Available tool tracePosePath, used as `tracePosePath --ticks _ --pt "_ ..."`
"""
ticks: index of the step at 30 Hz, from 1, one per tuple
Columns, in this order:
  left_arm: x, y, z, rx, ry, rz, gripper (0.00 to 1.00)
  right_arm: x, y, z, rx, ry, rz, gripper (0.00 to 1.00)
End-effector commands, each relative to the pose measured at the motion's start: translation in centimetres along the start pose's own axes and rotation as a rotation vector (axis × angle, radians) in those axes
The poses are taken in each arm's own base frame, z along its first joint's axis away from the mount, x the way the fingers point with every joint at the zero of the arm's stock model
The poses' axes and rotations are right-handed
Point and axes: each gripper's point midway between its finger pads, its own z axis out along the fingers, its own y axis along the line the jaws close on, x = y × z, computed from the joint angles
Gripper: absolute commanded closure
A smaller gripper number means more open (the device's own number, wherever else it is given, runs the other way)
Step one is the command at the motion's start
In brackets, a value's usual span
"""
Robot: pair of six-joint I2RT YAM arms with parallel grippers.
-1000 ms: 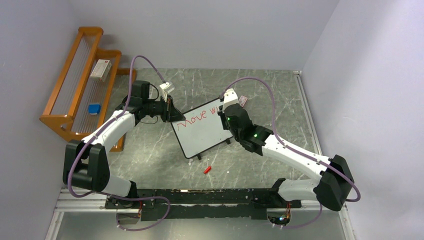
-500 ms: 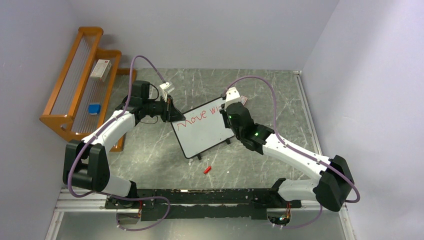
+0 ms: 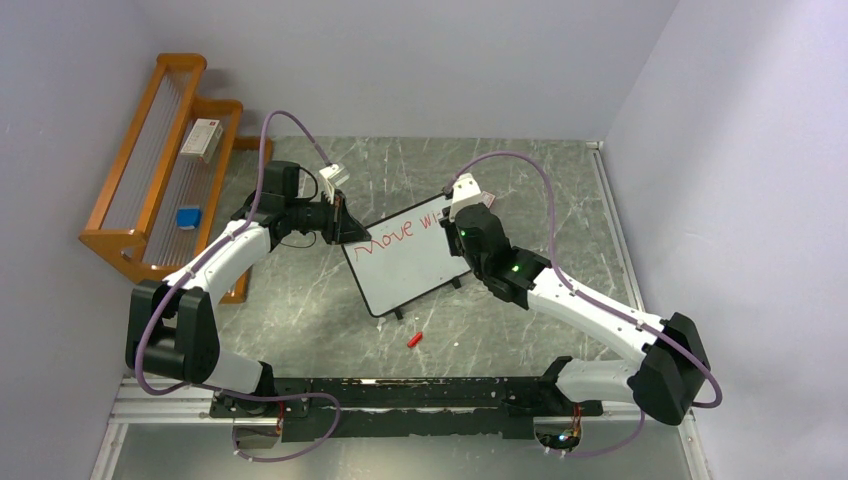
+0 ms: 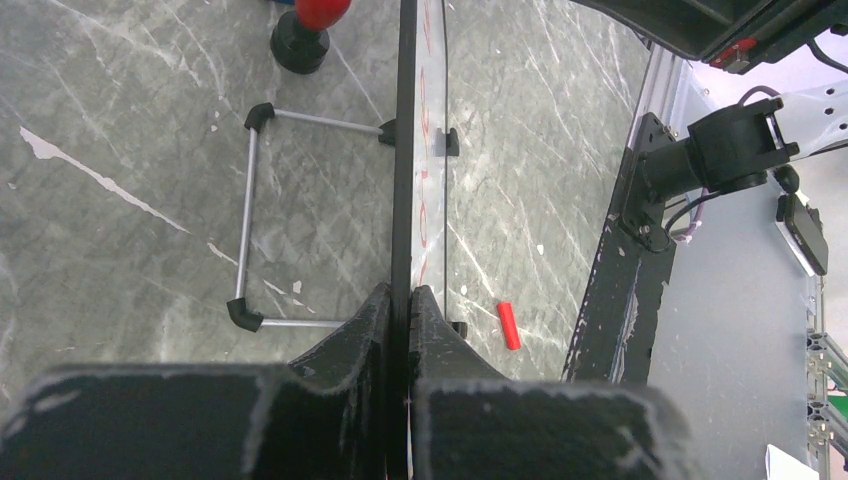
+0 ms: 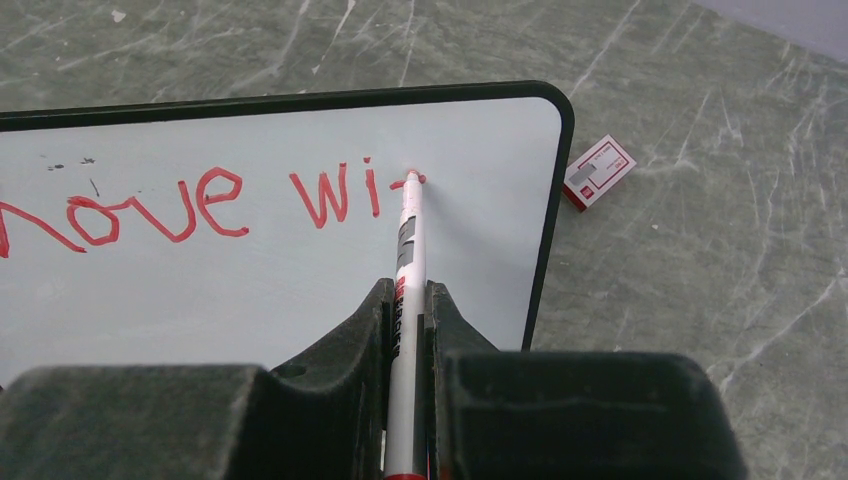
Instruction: Write a sentence on the whiteboard
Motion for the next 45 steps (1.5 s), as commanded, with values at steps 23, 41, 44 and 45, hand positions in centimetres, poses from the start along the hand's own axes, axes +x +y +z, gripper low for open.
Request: tracePosePath --ticks 23,41,44,45 --pt "4.0 1.6 0.8 -0.068 0.118 -0.040 0.95 0.1 -0.1 0.0 -0.002 0.002 0.020 1.00" --pt "3.9 1.6 0.8 -0.068 0.117 -0.041 0.95 2.0 -0.4 -0.4 0.002 0.052 0.005 1.00" --pt "4.0 1.6 0.8 -0.068 0.119 -0.043 0.95 2.1 -0.5 -0.4 0.007 0.056 -0.005 1.00" --pt "4.0 1.5 0.9 -0.067 0.118 -0.042 0.95 2.1 -0.5 -0.4 0.009 0.058 -0.006 1.00"
